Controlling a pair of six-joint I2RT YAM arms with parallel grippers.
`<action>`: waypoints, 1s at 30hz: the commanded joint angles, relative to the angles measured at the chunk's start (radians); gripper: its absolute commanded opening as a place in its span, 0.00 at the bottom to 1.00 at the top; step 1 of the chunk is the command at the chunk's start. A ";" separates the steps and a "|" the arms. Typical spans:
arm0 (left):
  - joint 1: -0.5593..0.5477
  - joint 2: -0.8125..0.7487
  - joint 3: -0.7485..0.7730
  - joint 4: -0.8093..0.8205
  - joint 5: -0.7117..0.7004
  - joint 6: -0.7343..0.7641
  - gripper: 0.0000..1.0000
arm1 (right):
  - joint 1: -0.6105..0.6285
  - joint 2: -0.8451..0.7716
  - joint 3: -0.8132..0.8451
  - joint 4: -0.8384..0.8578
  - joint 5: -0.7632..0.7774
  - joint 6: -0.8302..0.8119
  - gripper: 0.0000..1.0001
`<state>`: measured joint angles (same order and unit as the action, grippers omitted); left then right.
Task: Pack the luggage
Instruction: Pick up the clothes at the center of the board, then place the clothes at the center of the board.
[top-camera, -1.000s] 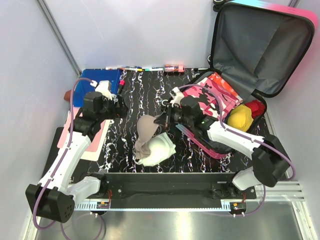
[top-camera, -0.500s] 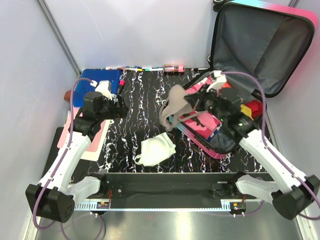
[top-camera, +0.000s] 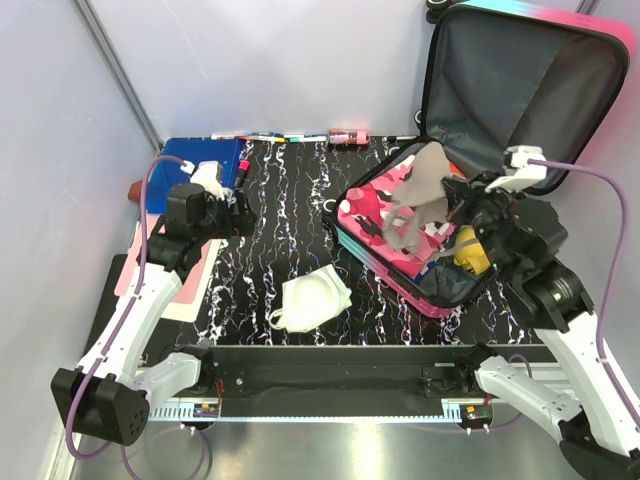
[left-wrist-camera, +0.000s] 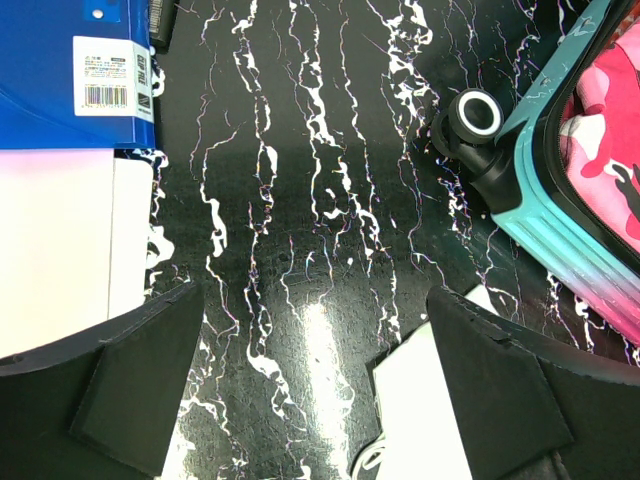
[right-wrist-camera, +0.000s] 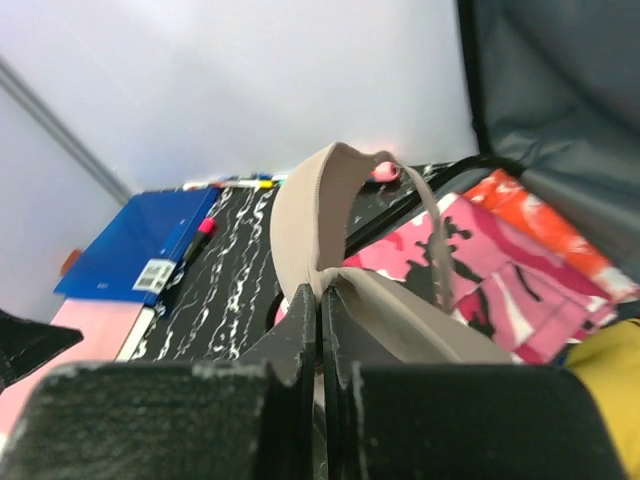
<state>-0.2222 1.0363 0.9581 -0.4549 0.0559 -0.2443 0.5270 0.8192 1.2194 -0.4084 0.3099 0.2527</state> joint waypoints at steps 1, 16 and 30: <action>-0.005 0.001 0.008 0.035 0.013 -0.003 0.99 | -0.005 -0.035 0.042 -0.035 0.075 -0.040 0.00; -0.003 -0.004 0.005 0.035 -0.002 0.002 0.99 | 0.102 0.305 0.123 0.285 -0.676 0.049 0.00; -0.003 -0.004 0.005 0.036 -0.013 0.002 0.99 | 0.186 0.569 -0.156 0.644 -0.891 0.237 0.00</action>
<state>-0.2222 1.0363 0.9581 -0.4553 0.0528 -0.2443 0.7128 1.3369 1.1683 0.1108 -0.5411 0.4202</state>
